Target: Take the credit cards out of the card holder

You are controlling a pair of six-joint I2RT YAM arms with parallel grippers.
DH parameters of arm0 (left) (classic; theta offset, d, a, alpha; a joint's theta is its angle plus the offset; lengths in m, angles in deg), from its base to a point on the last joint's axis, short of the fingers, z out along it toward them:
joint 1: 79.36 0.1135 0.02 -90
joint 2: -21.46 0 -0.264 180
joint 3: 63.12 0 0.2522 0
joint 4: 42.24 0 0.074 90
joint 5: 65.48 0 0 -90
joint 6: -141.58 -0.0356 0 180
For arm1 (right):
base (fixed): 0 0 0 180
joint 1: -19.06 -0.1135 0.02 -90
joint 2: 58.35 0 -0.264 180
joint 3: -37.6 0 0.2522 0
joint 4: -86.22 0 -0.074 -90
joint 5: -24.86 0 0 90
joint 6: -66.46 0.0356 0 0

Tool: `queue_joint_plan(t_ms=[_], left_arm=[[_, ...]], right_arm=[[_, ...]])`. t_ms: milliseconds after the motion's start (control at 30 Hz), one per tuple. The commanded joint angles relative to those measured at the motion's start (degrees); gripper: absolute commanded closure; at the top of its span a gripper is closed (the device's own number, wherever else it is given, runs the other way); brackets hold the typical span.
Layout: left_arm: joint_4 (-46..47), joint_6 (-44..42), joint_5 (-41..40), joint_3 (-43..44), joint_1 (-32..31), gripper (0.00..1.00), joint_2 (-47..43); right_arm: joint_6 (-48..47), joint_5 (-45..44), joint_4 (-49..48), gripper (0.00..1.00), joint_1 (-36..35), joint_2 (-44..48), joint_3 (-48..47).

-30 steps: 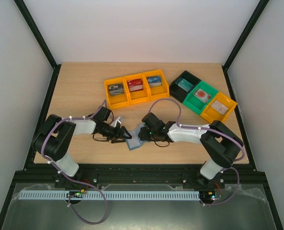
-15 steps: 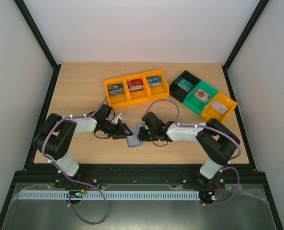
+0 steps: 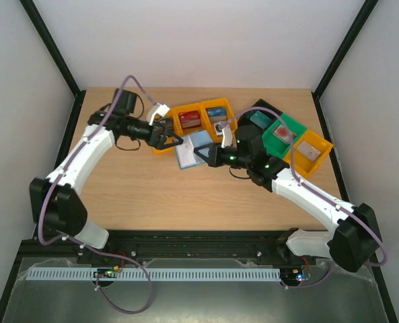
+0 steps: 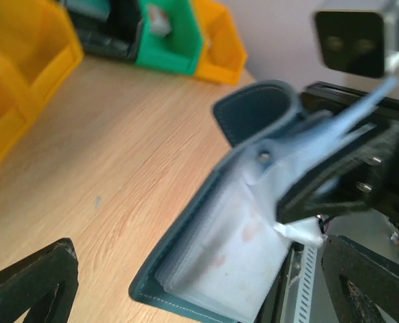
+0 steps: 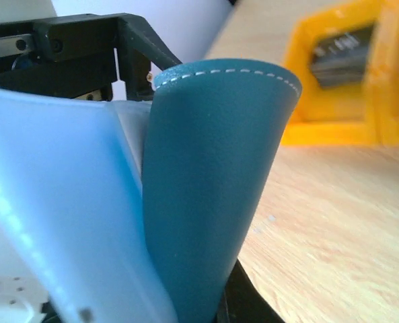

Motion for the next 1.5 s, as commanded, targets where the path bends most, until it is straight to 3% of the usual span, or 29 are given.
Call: queue_joint_plan(t_ms=[0,167,567,733,833,900,933,1033,1133,1267,1467], left_arm=[[-17.36,-12.55,7.18,6.54,2.04,0.01,-3.80],[-21.33,-14.62,9.01,10.57,2.11,0.05,-3.86],[-25.03,-19.31,16.27,10.56,1.43,0.56,-4.83],[-28.14,-23.97,21.01,10.57,1.43,0.64,-4.73],[-28.98,-26.24,21.34,10.94,1.48,0.93,-4.74],[-27.24,-24.04,19.80,10.74,1.58,0.98,-4.88],[-26.42,-23.06,18.94,10.50,1.69,0.98,-4.96],[-20.69,-15.31,13.07,9.23,2.16,0.98,-5.66],[-15.68,-9.30,1.24,8.12,2.23,0.98,-6.29],[-13.67,-7.21,-8.05,6.83,1.71,0.98,-6.57],[-13.90,-7.64,-13.71,7.11,0.15,0.98,-6.42]], right_arm=[[-4.38,7.43,-6.12,0.98,0.11,3.31,-3.57],[-1.05,12.30,-18.42,0.98,0.13,6.97,-1.65],[2.94,15.28,-25.24,0.98,0.13,6.31,-0.51],[3.04,15.22,-25.22,0.98,0.11,6.16,0.14],[2.97,15.12,-25.18,0.98,0.11,5.96,0.52],[2.35,14.35,-24.18,0.97,0.24,6.13,0.49],[1.60,13.29,-22.76,0.92,0.59,6.26,0.53],[-1.01,4.32,-13.51,0.61,3.30,7.15,-0.48],[-2.34,-8.76,-0.69,0.45,7.77,6.90,-2.08],[-9.07,-19.50,12.92,0.31,9.78,4.60,-6.61],[-18.88,-10.09,14.49,0.29,9.78,8.73,-8.52]])
